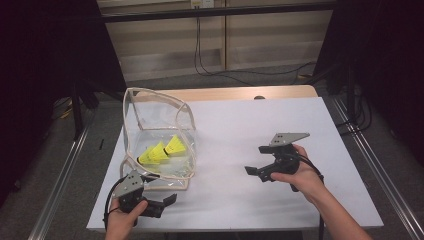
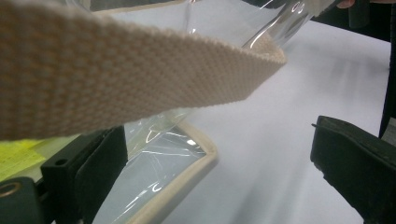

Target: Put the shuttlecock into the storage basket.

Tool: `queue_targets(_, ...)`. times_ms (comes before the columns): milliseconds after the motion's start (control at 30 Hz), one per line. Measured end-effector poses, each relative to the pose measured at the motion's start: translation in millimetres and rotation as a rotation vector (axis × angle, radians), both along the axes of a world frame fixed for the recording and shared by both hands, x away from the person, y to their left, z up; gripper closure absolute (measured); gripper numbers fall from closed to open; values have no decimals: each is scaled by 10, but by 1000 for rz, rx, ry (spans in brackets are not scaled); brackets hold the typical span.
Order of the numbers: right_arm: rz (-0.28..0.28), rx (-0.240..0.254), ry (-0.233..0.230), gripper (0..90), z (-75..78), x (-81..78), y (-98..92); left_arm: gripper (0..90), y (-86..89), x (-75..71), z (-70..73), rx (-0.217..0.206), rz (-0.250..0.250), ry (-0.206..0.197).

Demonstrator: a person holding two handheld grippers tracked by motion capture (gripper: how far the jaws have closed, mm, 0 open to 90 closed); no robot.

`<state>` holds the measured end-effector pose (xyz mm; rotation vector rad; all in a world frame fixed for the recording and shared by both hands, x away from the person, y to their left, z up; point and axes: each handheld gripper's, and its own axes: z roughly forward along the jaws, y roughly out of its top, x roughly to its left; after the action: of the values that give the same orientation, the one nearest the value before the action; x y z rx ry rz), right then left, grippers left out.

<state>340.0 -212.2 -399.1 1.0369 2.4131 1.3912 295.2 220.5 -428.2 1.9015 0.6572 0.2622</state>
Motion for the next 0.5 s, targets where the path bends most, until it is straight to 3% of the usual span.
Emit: queue_targets(500,-30,4,-4,73,-147,-77,-230,38,-7,12,-5,-1,-3,2)
